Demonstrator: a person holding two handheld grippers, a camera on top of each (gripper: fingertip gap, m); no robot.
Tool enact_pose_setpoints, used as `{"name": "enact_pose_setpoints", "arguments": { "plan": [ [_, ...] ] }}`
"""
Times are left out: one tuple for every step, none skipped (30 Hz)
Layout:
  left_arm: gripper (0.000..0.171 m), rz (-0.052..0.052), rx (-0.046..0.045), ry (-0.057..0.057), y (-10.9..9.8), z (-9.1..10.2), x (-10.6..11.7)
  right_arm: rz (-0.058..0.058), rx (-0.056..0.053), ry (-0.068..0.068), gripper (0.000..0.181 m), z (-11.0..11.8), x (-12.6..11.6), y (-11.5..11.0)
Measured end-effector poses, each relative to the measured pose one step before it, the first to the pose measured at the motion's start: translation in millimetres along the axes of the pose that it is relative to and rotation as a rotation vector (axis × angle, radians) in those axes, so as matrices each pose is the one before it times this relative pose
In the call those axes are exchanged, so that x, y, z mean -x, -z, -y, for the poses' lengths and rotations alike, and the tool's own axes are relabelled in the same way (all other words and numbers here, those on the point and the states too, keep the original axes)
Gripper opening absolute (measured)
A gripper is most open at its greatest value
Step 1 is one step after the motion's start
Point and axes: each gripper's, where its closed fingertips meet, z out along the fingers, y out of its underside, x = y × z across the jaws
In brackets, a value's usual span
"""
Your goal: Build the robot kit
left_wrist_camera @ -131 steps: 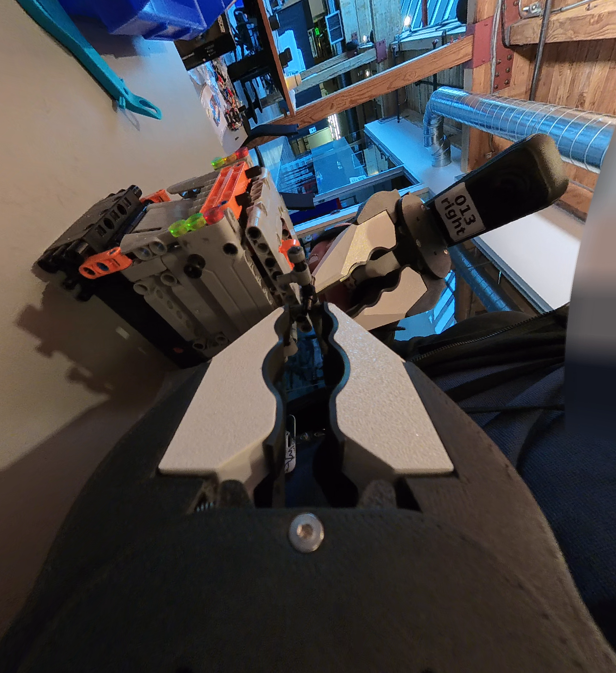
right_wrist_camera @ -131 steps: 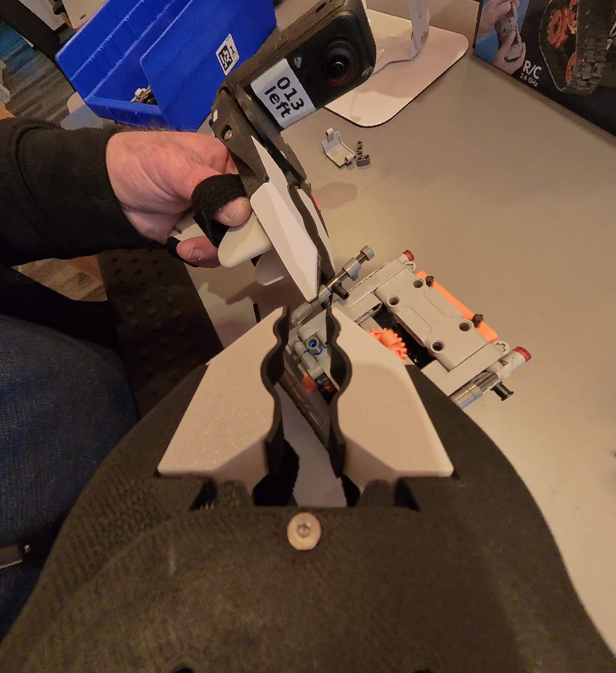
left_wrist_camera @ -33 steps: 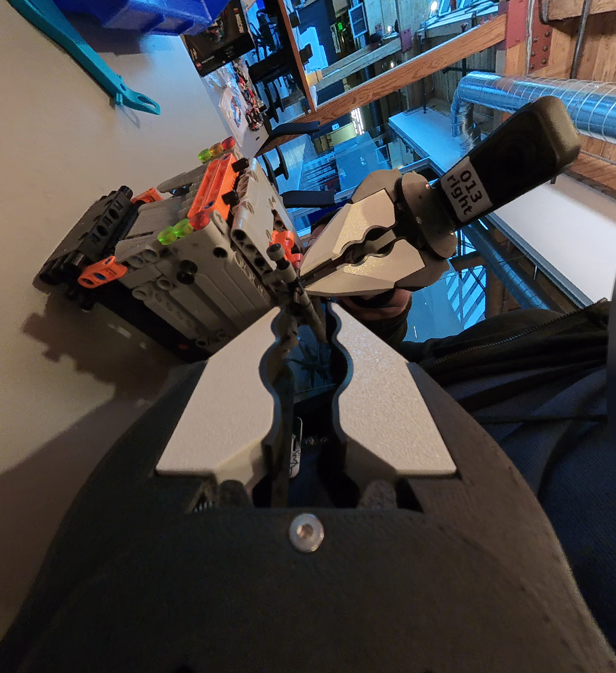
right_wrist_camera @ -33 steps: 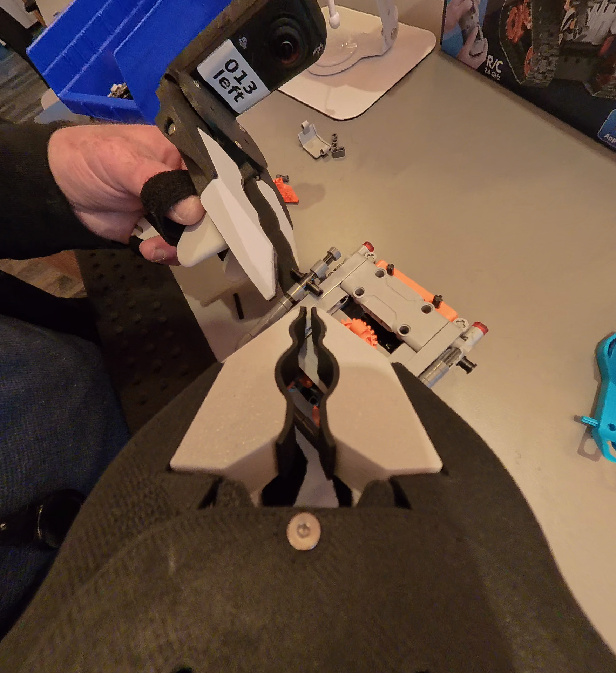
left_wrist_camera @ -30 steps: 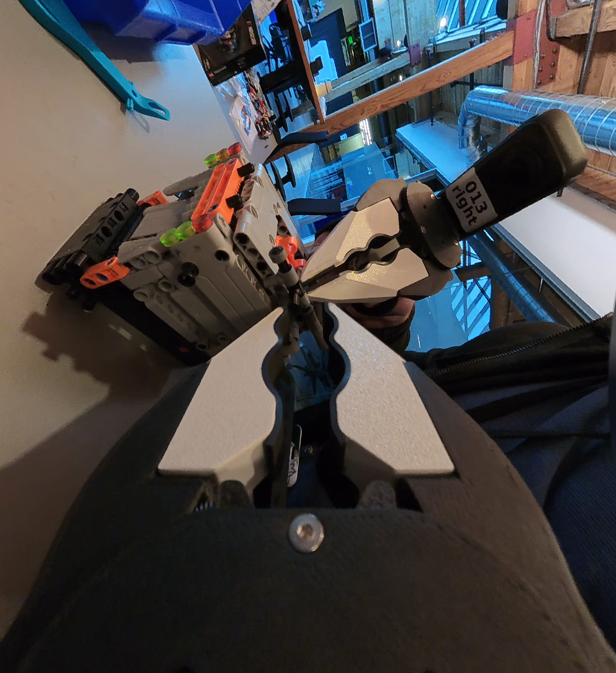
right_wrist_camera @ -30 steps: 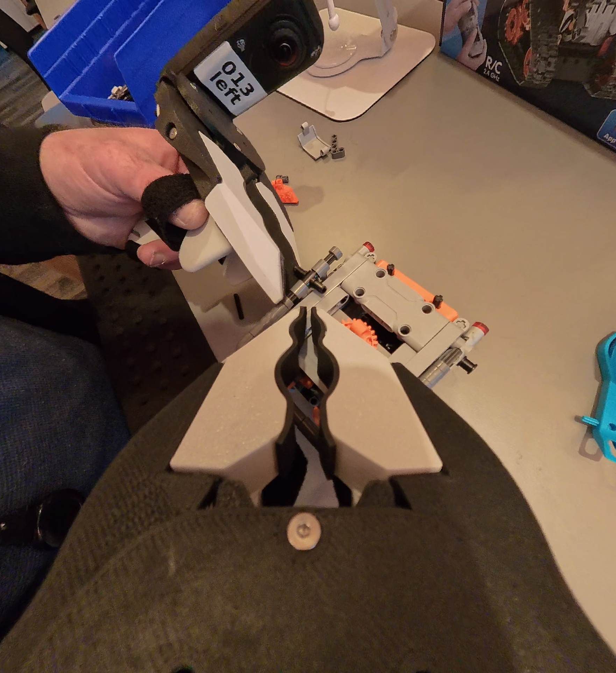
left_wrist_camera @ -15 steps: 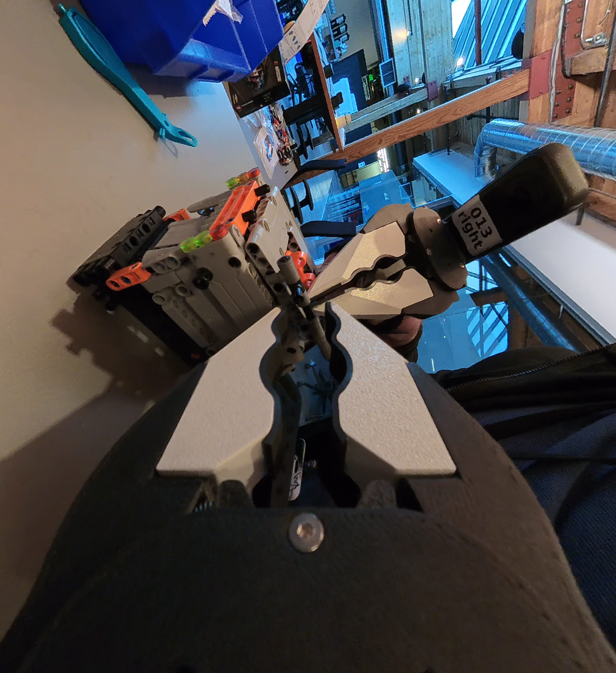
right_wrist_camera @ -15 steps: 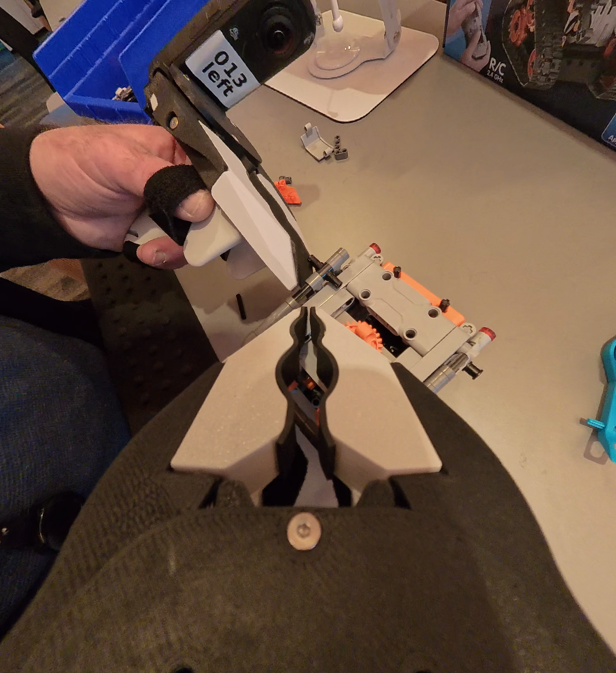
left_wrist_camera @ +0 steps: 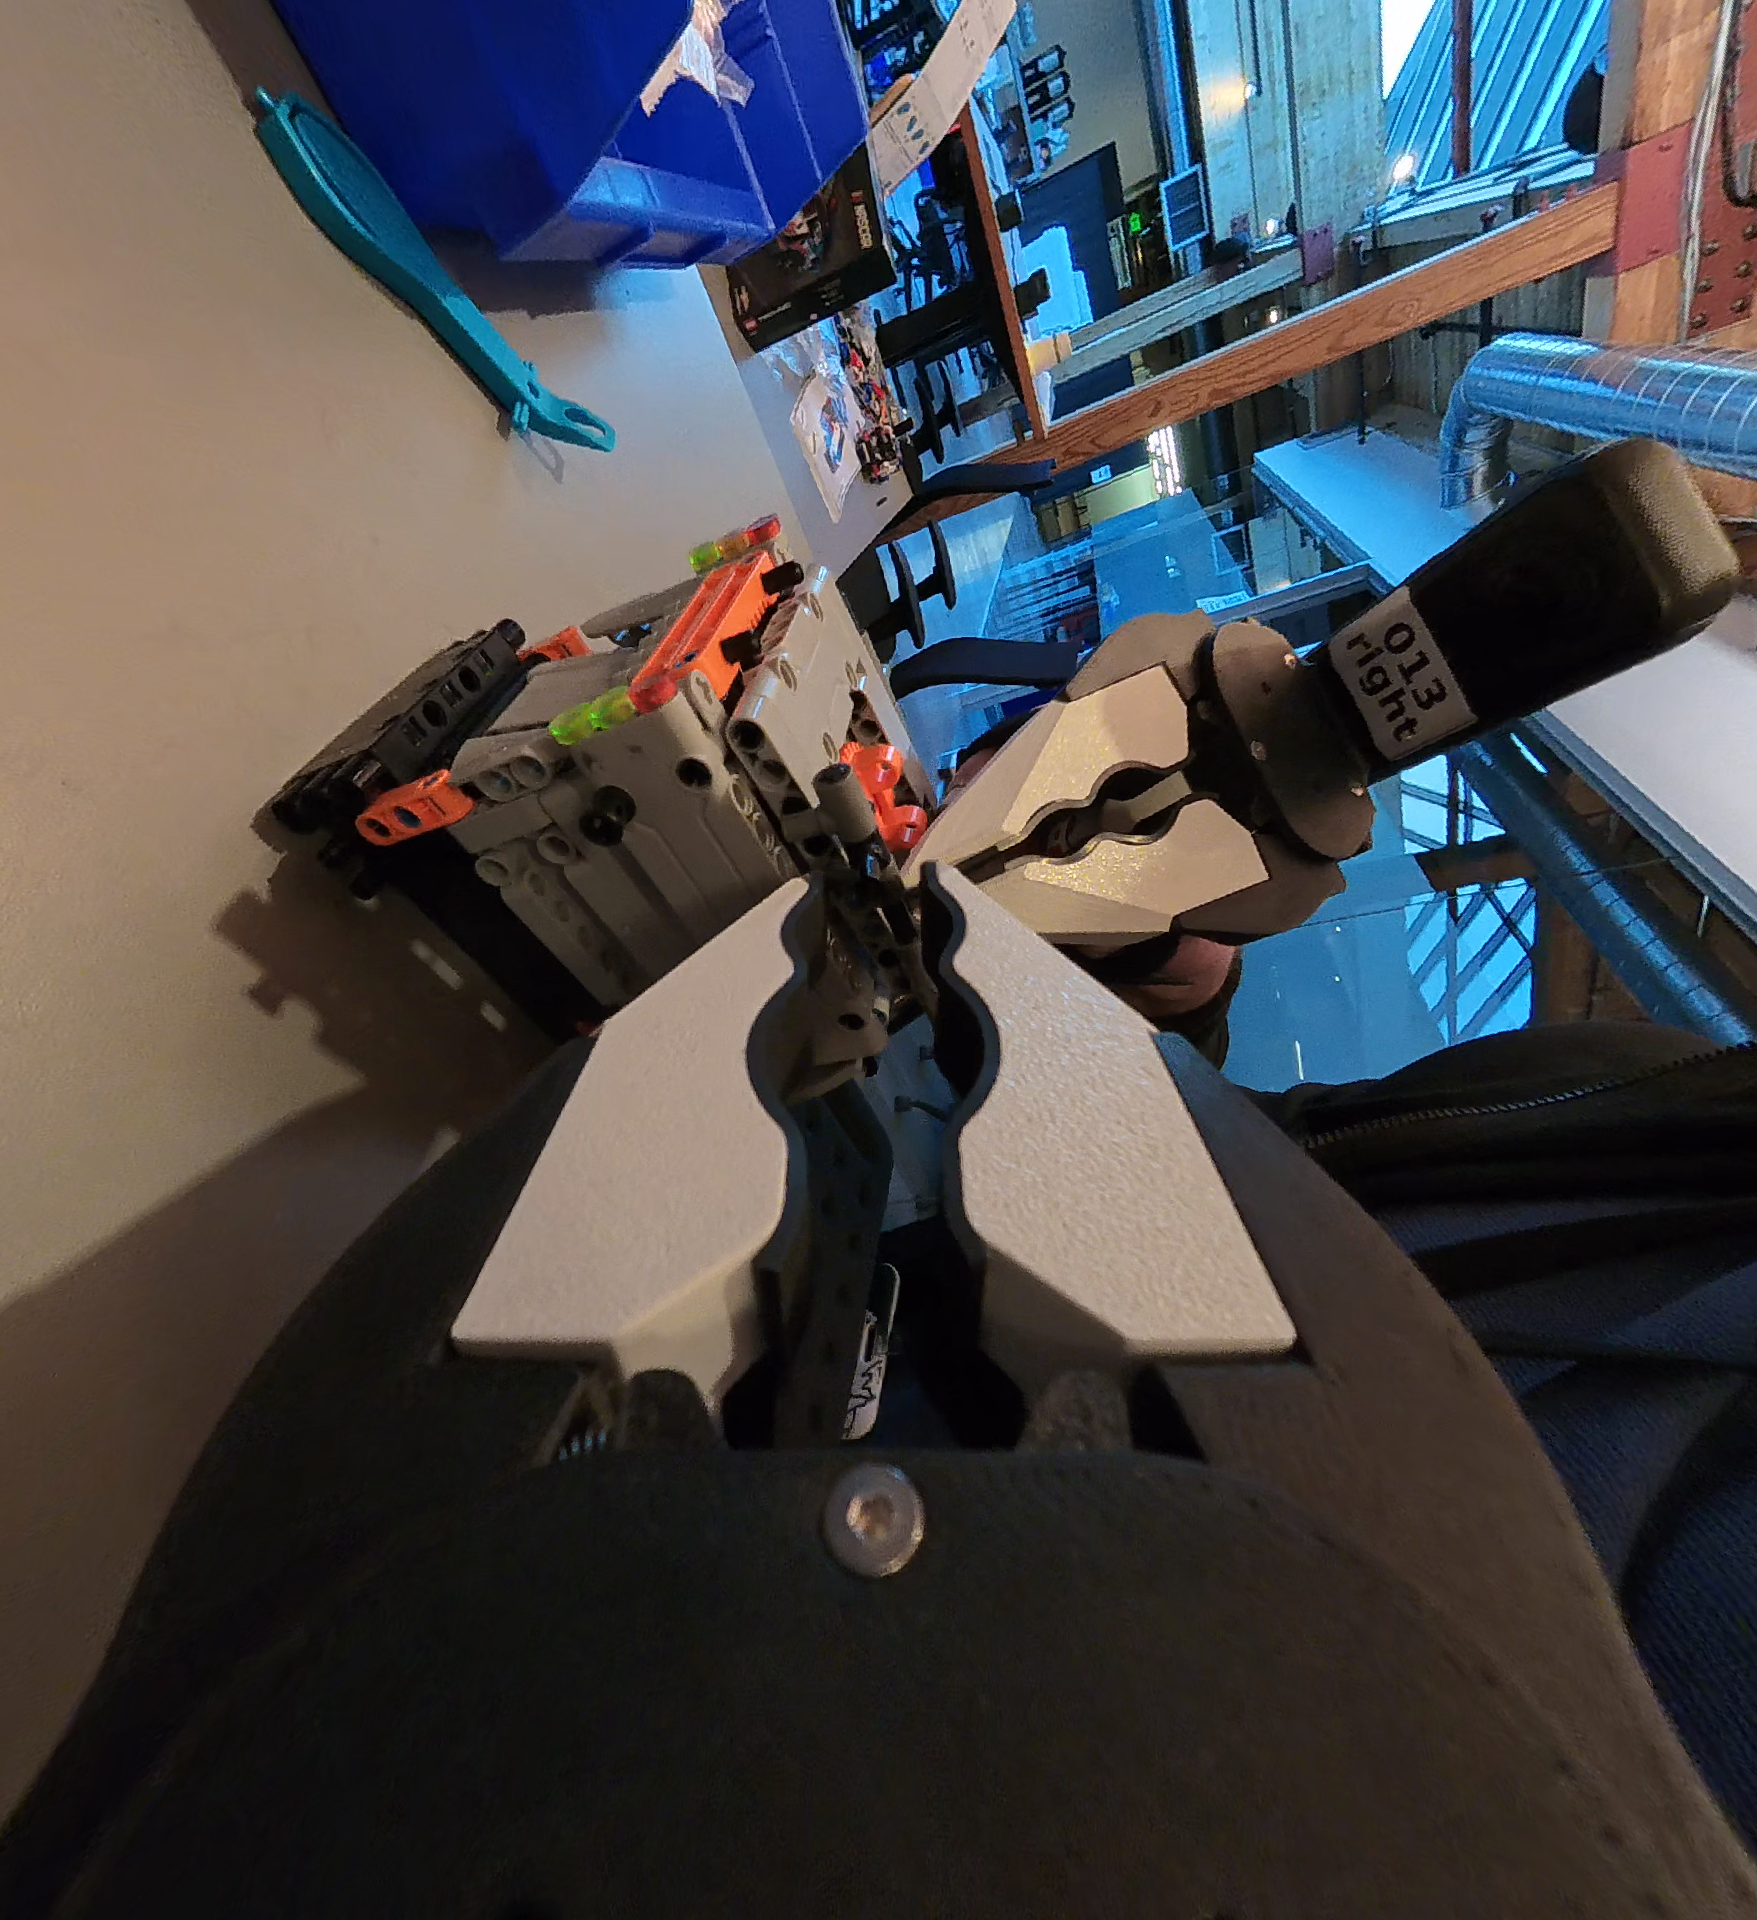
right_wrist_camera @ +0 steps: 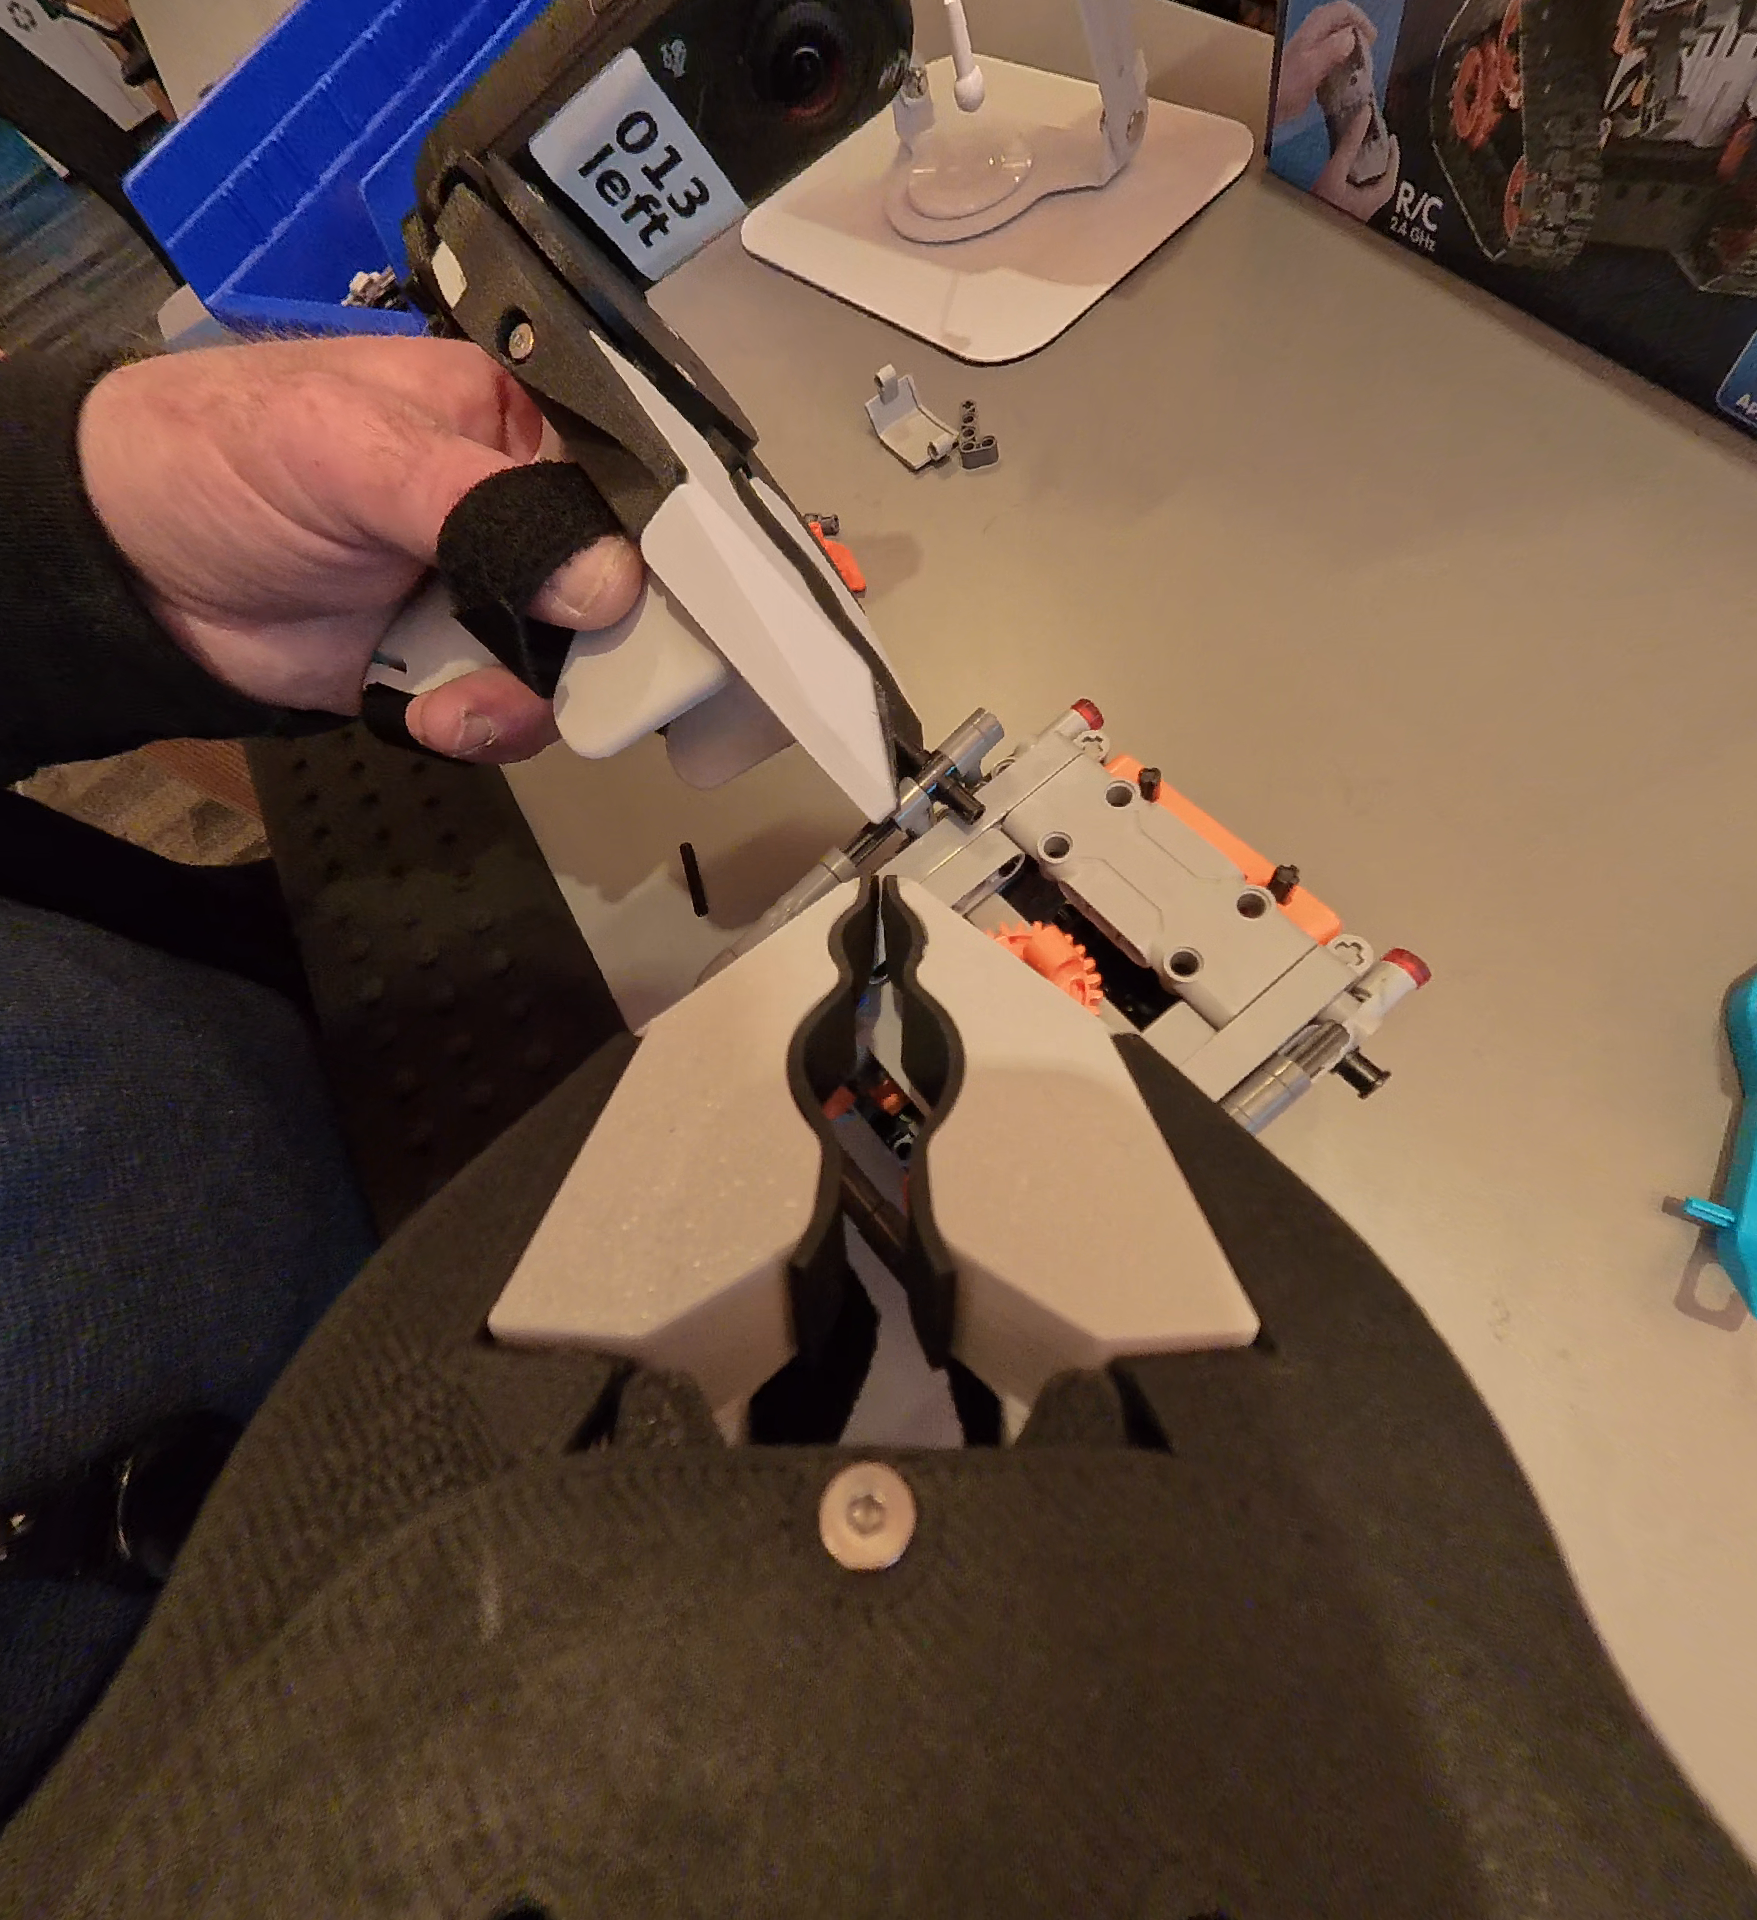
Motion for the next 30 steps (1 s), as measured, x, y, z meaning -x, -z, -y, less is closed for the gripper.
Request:
{"name": "enact_pose_setpoints", "arguments": {
  "plan": [
    [0.015,0.0064,-0.00299,-0.0052,-0.40,0.60,-0.15,0.0011,-0.0012,-0.0006,0.000,-0.07,0.13,0.10],
    [0.013,0.0076,0.00002,-0.0059,-0.36,-0.15,0.67,0.0010,-0.0003,-0.0001,0.000,-0.14,0.03,0.10],
    [0.012,0.0027,-0.00148,0.0022,-0.13,0.18,0.54,-0.0007,-0.0005,0.0003,0.000,0.00,-0.13,0.08],
    [0.011,0.0007,-0.00352,0.0013,-0.17,0.22,0.25,-0.0004,-0.0007,-0.0001,0.000,0.03,-0.07,0.07],
    [0.011,0.0009,-0.00578,-0.0025,-0.31,0.27,0.11,0.0006,-0.0007,-0.0004,0.000,-0.09,-0.09,0.14],
    [0.011,0.0011,-0.00492,-0.0015,-0.14,0.15,0.19,0.0011,0.0003,0.0000,0.000,-0.14,0.05,0.03],
    [0.011,0.0017,-0.00214,-0.0012,-0.30,0.17,0.00,0.0001,0.0004,-0.0002,0.000,0.05,-0.17,0.15],
    [0.010,-0.0016,0.00435,-0.0052,-0.53,-0.59,-0.38,0.0022,-0.0006,-0.0014,0.000,-0.01,0.01,0.09],
    [0.009,-0.0045,0.00027,-0.0049,-0.25,-0.16,-0.29,0.0028,-0.0011,-0.0027,0.000,-0.01,-0.12,0.13],
    [0.009,-0.0088,-0.00266,0.0067,0.06,-0.15,-0.19,0.0010,-0.0005,-0.0003,0.000,-0.06,-0.10,0.09],
    [0.008,-0.0135,-0.00088,0.0090,0.10,-0.32,-0.35,0.0007,0.0000,-0.0003,0.000,0.03,-0.10,0.07],
    [0.008,-0.0166,-0.00457,0.0051,0.52,-0.07,-0.49,0.0014,-0.0006,-0.0024,0.000,0.07,-0.01,-0.02],
    [0.007,-0.0148,-0.00328,0.0127,0.63,-0.48,-0.23,0.0011,-0.0002,-0.0023,0.000,0.11,0.04,-0.17],
    [0.006,-0.0141,0.00037,0.0136,0.57,-0.79,-0.20,-0.0005,-0.0003,-0.0004,0.000,0.03,-0.05,-0.19],
    [0.006,-0.0142,0.00224,0.0091,0.38,-1.08,-0.51,-0.0014,-0.0006,0.0002,0.000,0.11,-0.12,0.07],
    [0.006,-0.0158,-0.00091,0.0067,0.38,-0.70,-0.56,-0.0006,-0.0010,-0.0019,0.000,0.12,-0.32,-0.05],
    [0.006,-0.0125,0.00284,0.0108,0.30,-1.33,0.06,-0.0005,0.0002,-0.0026,0.000,-0.09,-0.51,0.05],
    [0.006,-0.0110,0.00137,0.0105,0.07,-0.89,-0.39,-0.0011,0.0008,-0.0001,0.000,0.02,-0.18,-0.12],
    [0.006,-0.0029,0.00413,-0.0005,-0.12,-0.81,0.15,-0.0039,0.0018,0.0002,0.000,-0.02,-0.49,-0.05],
    [0.006,-0.0066,0.01597,0.0003,0.03,-1.83,-0.30,-0.0057,-0.0003,-0.0007,0.000,0.10,-0.81,-0.07],
    [0.006,-0.0086,0.01656,0.0015,0.49,-1.27,-0.63,-0.0071,-0.0017,-0.0016,0.000,0.32,-0.86,-0.24],
    [0.006,0.0005,0.00445,-0.0044,0.20,-0.39,0.23,-0.0043,0.0002,0.0006,0.000,0.01,-0.12,-0.29],
    [0.006,-0.0078,0.00908,0.0048,-0.25,-1.20,-0.02,-0.0034,0.0002,-0.0003,0.000,-0.05,-0.24,-0.22],
    [0.006,-0.0167,0.01648,0.0140,0.46,-1.89,-0.34,-0.0037,-0.0024,-0.0003,0.000,0.22,-0.39,-0.40],
    [0.005,-0.0044,0.00276,0.0002,0.67,-0.28,0.38,-0.0065,-0.0042,0.0032,0.000,0.23,-0.43,-0.29],
    [0.005,0.0000,0.00825,-0.0104,-0.52,-1.14,-0.29,-0.0071,-0.0023,0.0025,0.000,0.09,-0.57,-0.10],
    [0.005,-0.0061,0.01609,-0.0051,-0.51,-1.86,-0.93,-0.0070,-0.0017,0.0023,0.000,0.07,-0.60,0.06],
    [0.006,0.0002,0.00920,-0.0143,0.25,-0.79,0.00,-0.0073,-0.0011,0.0062,0.000,-0.04,-0.41,-0.24],
    [0.006,0.0082,-0.00326,-0.0166,-0.01,-0.03,0.37,-0.0071,0.0011,0.0083,0.000,0.03,-0.11,-0.26],
    [0.006,-0.0005,0.00613,-0.0010,0.00,-1.19,-0.05,-0.0039,0.0018,0.0037,0.000,-0.08,-0.09,-0.22]
  ]
}}
